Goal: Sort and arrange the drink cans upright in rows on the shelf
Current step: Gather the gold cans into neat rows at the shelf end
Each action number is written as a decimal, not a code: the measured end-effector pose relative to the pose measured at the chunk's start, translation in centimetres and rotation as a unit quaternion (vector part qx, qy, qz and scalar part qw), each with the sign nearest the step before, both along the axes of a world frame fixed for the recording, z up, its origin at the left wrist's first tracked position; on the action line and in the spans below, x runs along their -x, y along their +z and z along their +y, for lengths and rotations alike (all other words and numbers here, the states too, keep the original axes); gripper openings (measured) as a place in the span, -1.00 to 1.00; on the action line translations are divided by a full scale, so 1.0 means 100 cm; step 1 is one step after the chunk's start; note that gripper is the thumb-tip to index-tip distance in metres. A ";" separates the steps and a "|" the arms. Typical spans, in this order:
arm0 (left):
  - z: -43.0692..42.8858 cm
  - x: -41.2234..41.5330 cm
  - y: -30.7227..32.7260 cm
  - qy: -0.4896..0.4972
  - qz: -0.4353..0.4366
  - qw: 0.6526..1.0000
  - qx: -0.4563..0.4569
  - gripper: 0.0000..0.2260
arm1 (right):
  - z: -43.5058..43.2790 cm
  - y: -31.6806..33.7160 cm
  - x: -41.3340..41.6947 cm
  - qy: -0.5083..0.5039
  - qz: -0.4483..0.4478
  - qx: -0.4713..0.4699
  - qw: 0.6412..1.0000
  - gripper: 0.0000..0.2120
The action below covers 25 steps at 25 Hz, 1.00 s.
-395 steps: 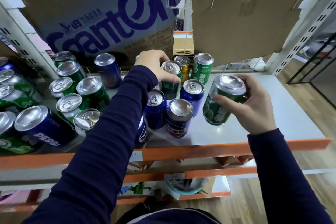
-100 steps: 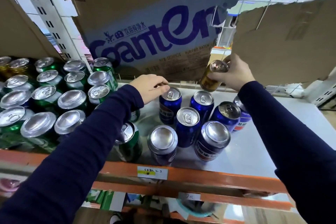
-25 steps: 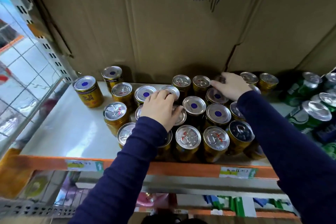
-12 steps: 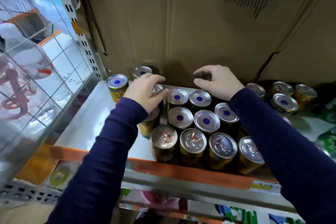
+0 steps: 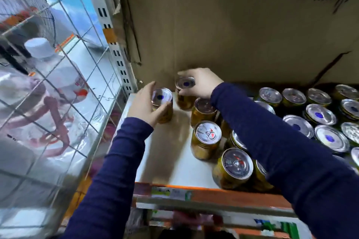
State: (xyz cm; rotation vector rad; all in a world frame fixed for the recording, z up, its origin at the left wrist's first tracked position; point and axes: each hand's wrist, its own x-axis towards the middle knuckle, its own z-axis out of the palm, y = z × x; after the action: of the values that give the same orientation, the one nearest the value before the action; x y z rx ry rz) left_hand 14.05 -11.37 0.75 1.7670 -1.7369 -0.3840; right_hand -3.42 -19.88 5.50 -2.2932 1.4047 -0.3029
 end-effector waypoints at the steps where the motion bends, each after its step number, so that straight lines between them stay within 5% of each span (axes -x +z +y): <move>1: 0.001 -0.001 -0.005 0.001 0.033 0.999 -0.013 -0.36 | -0.003 -0.004 -0.003 -0.006 -0.010 -0.018 1.000 -0.40; 8: -0.003 0.001 -0.040 0.042 0.154 0.985 -0.066 -0.21 | -0.023 -0.005 0.025 -0.108 0.032 -0.051 0.992 -0.38; 11: -0.006 0.002 -0.037 0.049 0.156 0.984 -0.067 -0.33 | -0.028 -0.008 0.036 -0.118 0.053 -0.115 0.985 -0.43; 14: -0.009 -0.001 -0.021 0.029 0.067 0.996 -0.045 -0.38 | -0.032 -0.020 0.044 -0.093 0.124 -0.173 0.973 -0.48; 20: -0.034 -0.001 0.024 -0.023 -0.094 0.994 -0.053 -0.33 | -0.033 -0.029 0.049 -0.062 0.084 -0.151 0.983 -0.75; 25: -0.056 0.018 0.019 -0.038 -0.105 0.993 -0.045 -0.29 | -0.028 -0.028 0.060 -0.076 -0.097 -0.148 0.981 -0.26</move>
State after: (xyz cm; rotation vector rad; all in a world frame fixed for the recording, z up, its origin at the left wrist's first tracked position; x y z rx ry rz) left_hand 12.20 -16.96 2.63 1.8651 -1.9670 -0.3222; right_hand -9.47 -22.64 2.70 -1.8696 1.4220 -0.3291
